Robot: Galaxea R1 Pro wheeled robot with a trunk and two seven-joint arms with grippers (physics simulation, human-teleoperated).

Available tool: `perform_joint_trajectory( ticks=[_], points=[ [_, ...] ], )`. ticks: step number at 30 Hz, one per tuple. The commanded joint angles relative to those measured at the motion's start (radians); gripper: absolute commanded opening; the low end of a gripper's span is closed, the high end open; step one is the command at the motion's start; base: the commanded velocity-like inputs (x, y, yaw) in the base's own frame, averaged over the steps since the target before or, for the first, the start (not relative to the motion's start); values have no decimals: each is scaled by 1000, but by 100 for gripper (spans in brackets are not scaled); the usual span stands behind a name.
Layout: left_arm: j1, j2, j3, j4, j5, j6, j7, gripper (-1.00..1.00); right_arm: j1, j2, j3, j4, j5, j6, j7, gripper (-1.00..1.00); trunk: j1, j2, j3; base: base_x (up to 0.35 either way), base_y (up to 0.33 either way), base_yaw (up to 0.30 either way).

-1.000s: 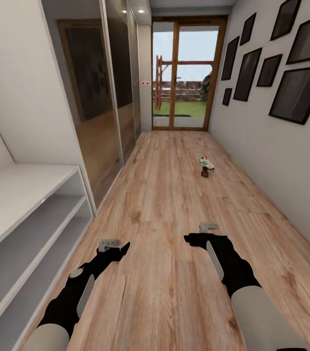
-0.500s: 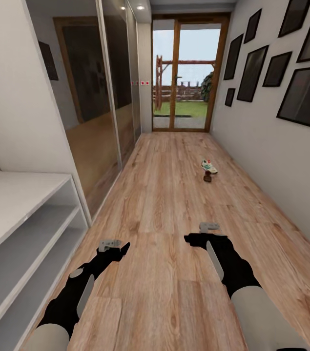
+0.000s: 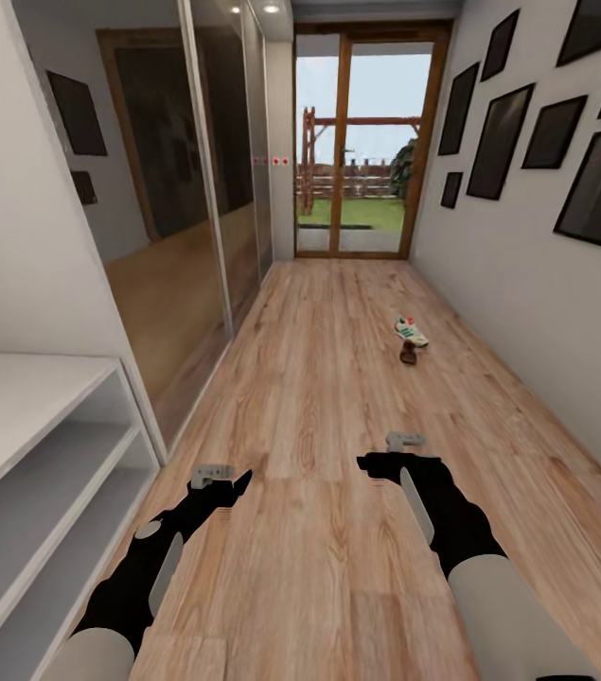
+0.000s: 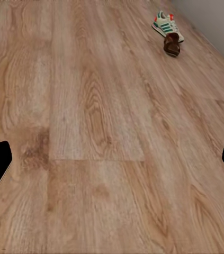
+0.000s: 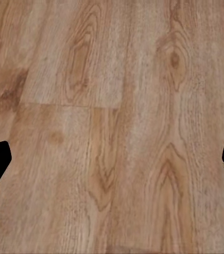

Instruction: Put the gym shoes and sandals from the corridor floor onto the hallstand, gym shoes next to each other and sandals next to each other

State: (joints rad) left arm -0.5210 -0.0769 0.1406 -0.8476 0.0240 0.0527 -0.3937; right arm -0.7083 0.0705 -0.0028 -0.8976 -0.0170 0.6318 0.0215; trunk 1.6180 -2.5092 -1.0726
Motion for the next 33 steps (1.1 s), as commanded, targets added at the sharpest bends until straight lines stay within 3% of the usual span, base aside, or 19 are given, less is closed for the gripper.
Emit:
perform_joint_trajectory(
  ticks=[1, 33],
  points=[
    [-1, -1, 5, -1, 2, 6, -8, 100, 0, 0, 0, -1, -1, 5, 2, 100, 0, 0, -1, 348, 0, 0],
    [-1, -1, 5, -1, 4, 6, -8, 100, 0, 0, 0, -1, -1, 5, 2, 100, 0, 0, 10, 348, 0, 0]
  ],
)
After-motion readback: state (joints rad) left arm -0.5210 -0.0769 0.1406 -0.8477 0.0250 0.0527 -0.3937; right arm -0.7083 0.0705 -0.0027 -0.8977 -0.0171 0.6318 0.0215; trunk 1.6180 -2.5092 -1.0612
